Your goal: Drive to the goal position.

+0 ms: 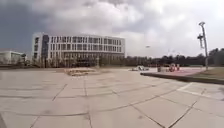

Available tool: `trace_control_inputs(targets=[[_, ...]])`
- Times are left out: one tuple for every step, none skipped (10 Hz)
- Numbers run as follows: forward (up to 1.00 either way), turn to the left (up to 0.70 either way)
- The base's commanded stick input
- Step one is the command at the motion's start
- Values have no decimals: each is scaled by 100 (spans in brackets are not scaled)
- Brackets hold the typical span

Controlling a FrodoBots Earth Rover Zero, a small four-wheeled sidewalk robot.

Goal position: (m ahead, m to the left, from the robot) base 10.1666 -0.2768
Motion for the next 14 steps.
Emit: trace_control_inputs(targets=[[100,0],[100,0],[100,0],[100,0],[100,0],[100,0],[100,0],[100,0],[100,0],[100,0],[100,0],[100,0],[100,-10],[100,-40]])
